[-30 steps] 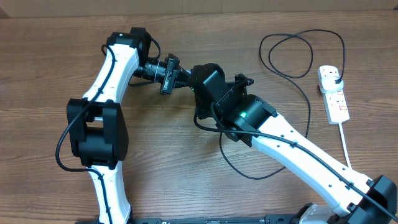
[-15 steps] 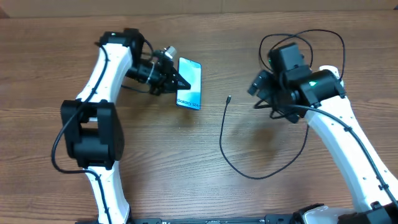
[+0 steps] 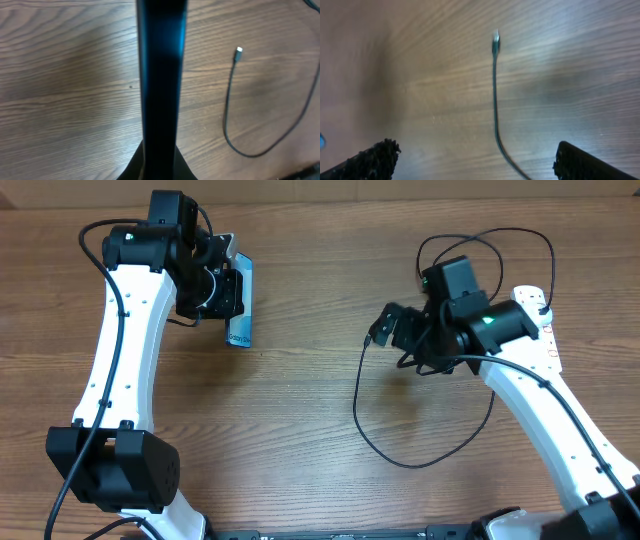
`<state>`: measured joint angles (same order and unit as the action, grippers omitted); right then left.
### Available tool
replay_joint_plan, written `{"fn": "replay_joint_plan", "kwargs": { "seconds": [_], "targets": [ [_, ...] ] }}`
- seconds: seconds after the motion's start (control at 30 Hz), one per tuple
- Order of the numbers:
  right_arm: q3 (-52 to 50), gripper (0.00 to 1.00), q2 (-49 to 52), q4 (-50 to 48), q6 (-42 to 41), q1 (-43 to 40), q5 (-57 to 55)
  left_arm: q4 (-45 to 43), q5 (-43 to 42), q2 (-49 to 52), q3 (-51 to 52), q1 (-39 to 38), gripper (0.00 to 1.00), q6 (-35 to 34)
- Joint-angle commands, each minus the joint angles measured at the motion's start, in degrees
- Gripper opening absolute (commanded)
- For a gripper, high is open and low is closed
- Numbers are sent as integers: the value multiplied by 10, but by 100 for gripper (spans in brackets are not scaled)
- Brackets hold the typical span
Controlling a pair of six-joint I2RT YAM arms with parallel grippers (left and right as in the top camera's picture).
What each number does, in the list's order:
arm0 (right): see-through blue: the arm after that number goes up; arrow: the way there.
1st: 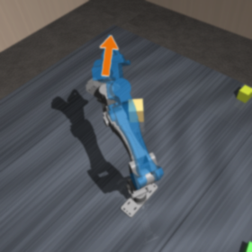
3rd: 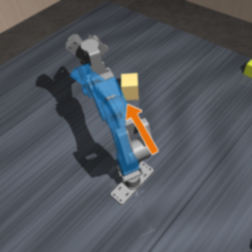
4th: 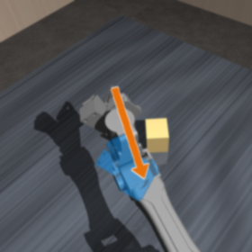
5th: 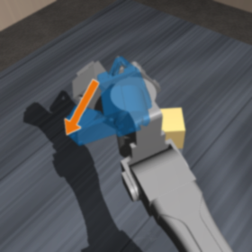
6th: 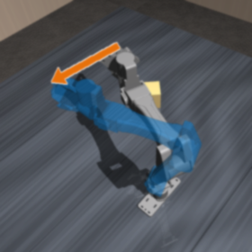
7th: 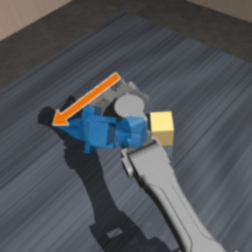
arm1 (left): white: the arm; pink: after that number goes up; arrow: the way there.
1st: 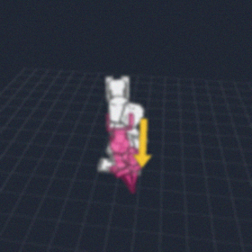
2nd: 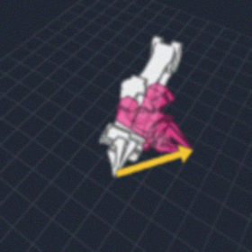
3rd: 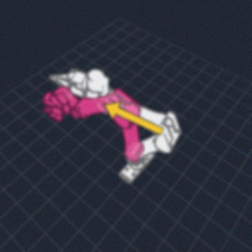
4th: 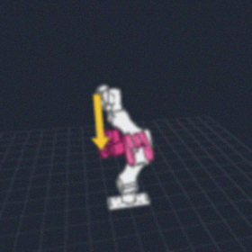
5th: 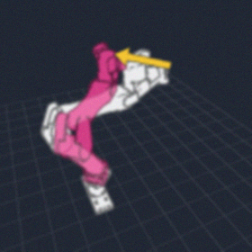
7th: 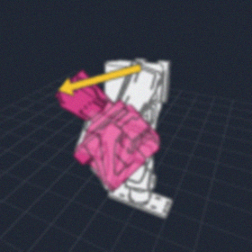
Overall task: Plug charger to phone and switch on socket
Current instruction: 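Release the phone from the right gripper and move it toward the cable plug, then lower the right gripper and close it on the black USB-C plug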
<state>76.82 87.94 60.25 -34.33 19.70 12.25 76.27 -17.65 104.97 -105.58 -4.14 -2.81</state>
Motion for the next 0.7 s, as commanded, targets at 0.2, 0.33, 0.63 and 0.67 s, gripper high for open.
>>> {"fn": "replay_joint_plan", "kwargs": {
  "seconds": [0.2, 0.33, 0.63, 0.67],
  "targets": [
    [185, 86, 208, 111, 71, 6, -3, 7, 14, -2, -5, -1, 4, -21],
    [184, 76, 264, 66, 2, 5, -72, 14, 15, -2, -5, -1, 4, -22],
    [183, 65, 323, 25, 3, 15, -77, 10, 15, -2, -5, -1, 4, -22],
    [183, 65, 326, 19, 3, 15, -77, 8, 15, -2, -5, -1, 4, -22]
  ]
}}
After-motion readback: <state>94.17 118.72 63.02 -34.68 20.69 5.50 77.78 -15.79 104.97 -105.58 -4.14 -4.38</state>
